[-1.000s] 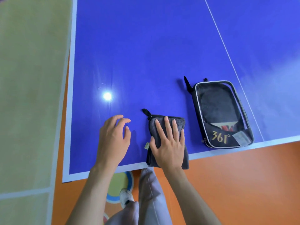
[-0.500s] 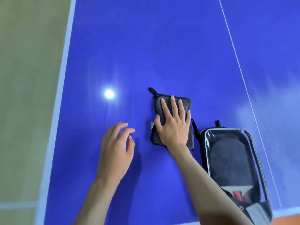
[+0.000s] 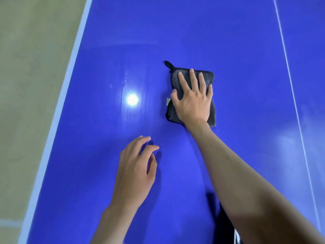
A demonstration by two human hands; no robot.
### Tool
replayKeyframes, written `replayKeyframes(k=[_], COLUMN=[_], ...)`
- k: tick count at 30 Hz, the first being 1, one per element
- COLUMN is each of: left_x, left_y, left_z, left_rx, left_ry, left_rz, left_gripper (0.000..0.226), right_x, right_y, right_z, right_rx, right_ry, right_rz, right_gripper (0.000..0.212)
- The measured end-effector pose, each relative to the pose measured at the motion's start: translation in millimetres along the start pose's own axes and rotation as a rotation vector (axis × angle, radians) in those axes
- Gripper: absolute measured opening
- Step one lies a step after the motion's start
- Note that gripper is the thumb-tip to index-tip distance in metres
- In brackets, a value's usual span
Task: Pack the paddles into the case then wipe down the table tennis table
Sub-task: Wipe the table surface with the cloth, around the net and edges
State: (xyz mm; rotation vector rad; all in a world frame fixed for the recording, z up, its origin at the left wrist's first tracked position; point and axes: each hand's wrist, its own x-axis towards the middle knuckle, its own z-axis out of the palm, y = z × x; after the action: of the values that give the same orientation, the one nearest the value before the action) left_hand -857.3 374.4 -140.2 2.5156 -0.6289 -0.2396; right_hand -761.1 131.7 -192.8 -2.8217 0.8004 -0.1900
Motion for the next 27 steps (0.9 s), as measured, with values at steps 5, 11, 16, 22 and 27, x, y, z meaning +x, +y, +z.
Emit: replayKeyframes(k=[5, 11, 16, 22, 27], left_x=[19, 13, -18, -68, -127], left_y=[0, 1, 7, 17, 10], left_z=[-2, -11, -17, -25, -31], left_rx=[0.070, 0.063, 0.034, 0.032, 0.084], left_ry=[0.008, -0.005, -0.083, -0.085, -0.123], left_rz=[0.023, 0.001, 0.092, 0.106, 0.113], left_gripper=[0.025, 0.024, 0.024, 0.023, 0.022], right_x=[71, 85, 30, -95, -210], right_y=[-4, 2, -2, -6, -11], right_z=[3, 2, -1, -4, -8], right_rx=[0.010, -0.001, -0.030, -0.026, -0.022], right_ry=[-0.030, -0.070, -0.067, -0.023, 0.015], right_rz=[0.004, -0.049, -0.044, -0.056, -0.060], right_gripper=[0.065, 0.064, 0.064, 0.065, 0.061])
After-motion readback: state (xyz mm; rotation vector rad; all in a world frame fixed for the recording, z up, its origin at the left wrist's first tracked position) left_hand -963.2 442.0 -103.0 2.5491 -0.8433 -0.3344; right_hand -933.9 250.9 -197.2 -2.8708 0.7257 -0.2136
